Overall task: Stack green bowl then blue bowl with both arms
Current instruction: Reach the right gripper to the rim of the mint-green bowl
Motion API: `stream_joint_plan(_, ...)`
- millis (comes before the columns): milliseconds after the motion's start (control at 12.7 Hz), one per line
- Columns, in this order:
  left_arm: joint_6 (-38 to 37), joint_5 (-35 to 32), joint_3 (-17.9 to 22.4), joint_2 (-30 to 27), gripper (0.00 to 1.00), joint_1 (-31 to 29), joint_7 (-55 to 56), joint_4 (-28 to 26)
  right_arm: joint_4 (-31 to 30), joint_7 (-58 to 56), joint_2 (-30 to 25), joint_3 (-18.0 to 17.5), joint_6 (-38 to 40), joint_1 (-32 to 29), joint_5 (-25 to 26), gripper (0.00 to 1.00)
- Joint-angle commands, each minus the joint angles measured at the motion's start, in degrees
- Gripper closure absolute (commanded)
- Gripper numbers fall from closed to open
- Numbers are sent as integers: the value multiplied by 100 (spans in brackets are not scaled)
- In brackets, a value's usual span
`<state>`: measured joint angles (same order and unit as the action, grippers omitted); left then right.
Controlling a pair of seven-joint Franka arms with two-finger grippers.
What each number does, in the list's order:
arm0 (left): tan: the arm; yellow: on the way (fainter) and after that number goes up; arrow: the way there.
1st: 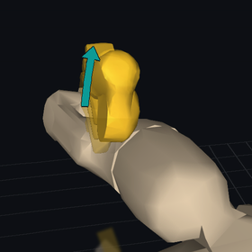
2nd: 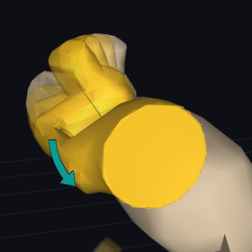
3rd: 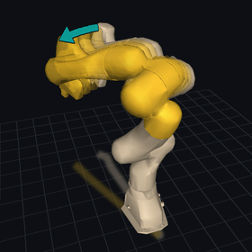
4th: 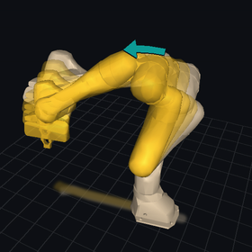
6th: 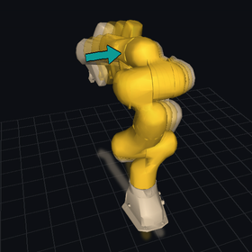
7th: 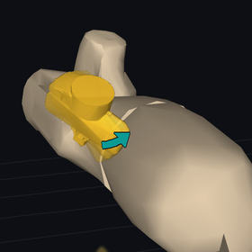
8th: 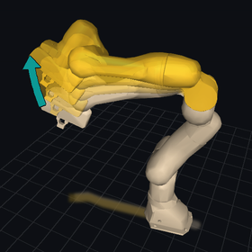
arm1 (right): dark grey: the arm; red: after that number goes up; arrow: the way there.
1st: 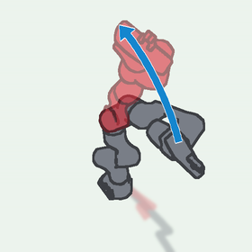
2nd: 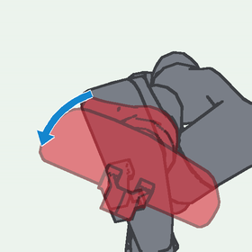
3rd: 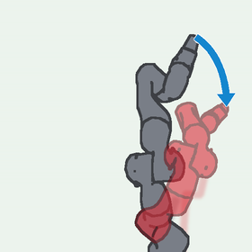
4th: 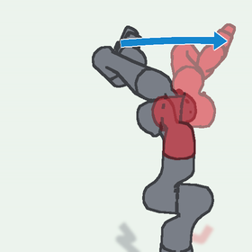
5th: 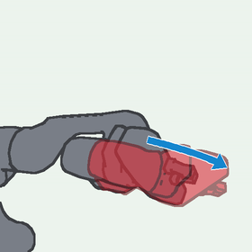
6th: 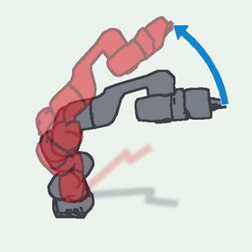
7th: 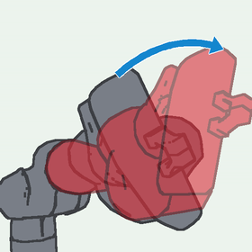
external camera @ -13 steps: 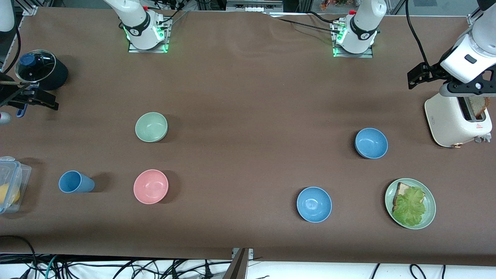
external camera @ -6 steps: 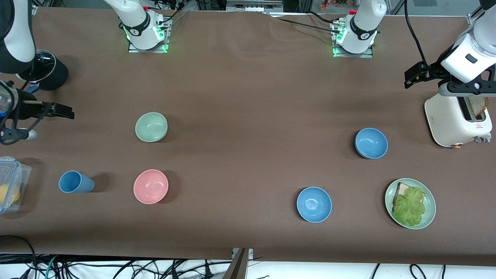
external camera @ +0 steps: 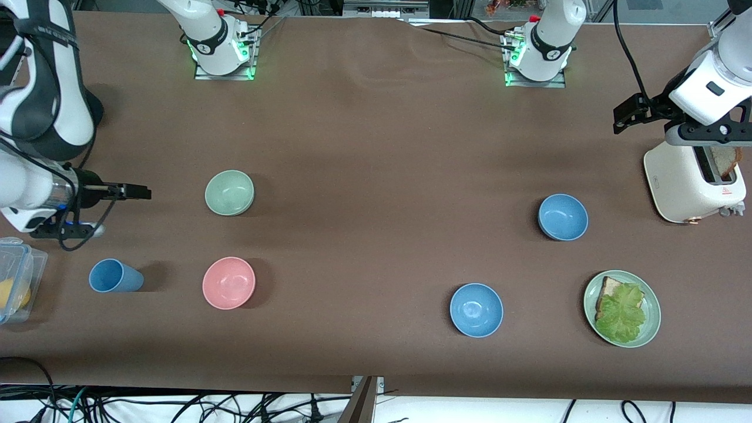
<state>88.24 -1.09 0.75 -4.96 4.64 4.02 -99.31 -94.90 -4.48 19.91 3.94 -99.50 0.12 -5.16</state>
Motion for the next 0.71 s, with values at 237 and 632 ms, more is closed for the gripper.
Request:
stream_joint_plan(237,-141,100,-40,22,0,-16,151,140,-1476,44,-172,-60,-1192,-21,-346,0)
stream_joint_plan(632,-141,100,-31,22,0,-16,151,140,-2453,105,-14,-368,-2608,-3,-739,0)
